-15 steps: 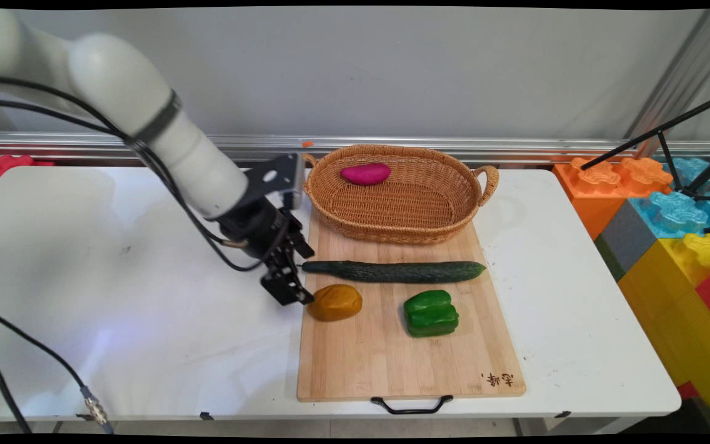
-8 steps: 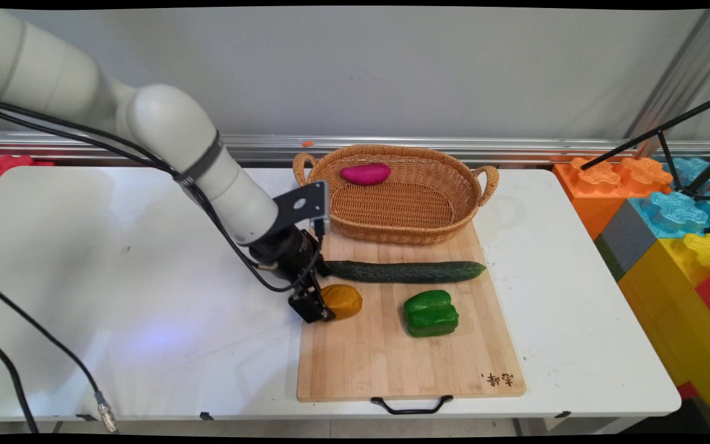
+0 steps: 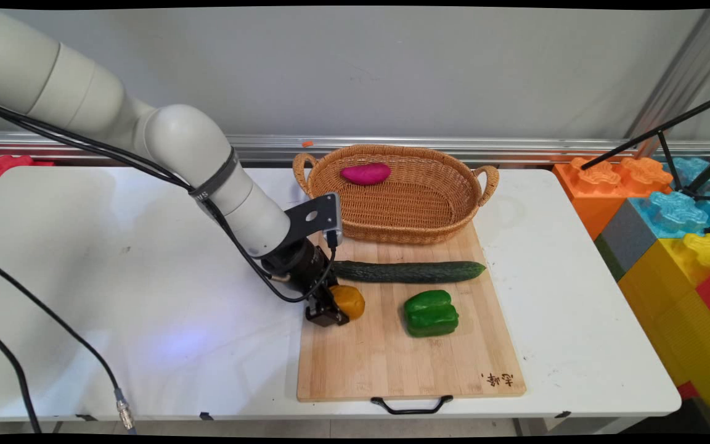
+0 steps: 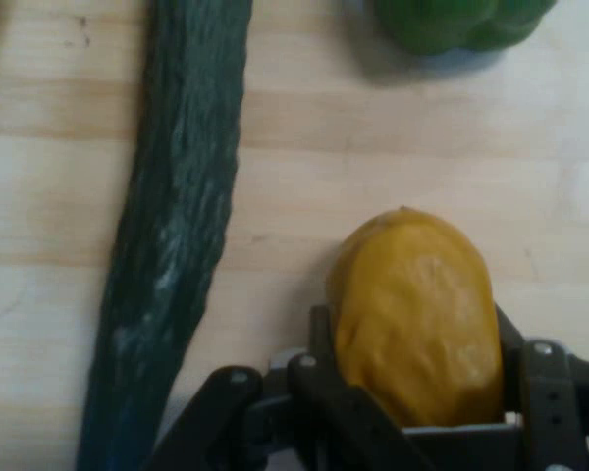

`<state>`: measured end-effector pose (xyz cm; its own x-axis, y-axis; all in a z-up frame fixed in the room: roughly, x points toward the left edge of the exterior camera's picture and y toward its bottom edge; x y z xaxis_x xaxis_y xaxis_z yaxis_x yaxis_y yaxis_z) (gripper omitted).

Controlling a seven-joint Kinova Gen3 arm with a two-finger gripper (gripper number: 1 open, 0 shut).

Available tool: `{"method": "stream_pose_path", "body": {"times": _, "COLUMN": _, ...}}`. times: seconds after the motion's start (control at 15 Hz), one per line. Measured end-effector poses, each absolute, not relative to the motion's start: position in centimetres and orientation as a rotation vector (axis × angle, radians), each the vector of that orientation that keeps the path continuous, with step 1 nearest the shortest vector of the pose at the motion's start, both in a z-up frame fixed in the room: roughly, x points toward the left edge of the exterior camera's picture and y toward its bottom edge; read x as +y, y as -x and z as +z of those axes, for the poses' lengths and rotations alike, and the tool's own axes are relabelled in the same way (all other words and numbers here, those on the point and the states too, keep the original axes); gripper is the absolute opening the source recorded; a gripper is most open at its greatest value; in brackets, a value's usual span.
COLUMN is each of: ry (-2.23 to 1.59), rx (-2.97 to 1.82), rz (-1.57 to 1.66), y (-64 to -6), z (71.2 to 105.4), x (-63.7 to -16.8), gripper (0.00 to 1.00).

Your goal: Place the picked object in the vegetable basket

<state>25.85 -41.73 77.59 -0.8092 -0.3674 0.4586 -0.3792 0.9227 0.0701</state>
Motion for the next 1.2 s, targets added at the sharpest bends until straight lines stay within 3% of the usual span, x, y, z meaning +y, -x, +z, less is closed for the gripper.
{"method": "stream_pose_path", "body": {"times": 0.6, "ry": -0.561, "rx": -2.520, "rz": 0.133, "y": -22.8, "z": 84.8, "x": -42.3, "gripper": 0.00}}
{"method": "stream_pose_path", "body": {"times": 0.93, "ry": -0.618, "rx": -2.422, "rz": 0.310, "y": -20.5, "z": 87.9, "x": -47.5, "gripper": 0.00}}
{"method": "stream_pose_path", "body": {"times": 1.2, "ry": -0.676, "rx": -2.369, "rz": 0.417, "y": -19.9, "z": 87.8, "x": -52.8, "gripper": 0.00}}
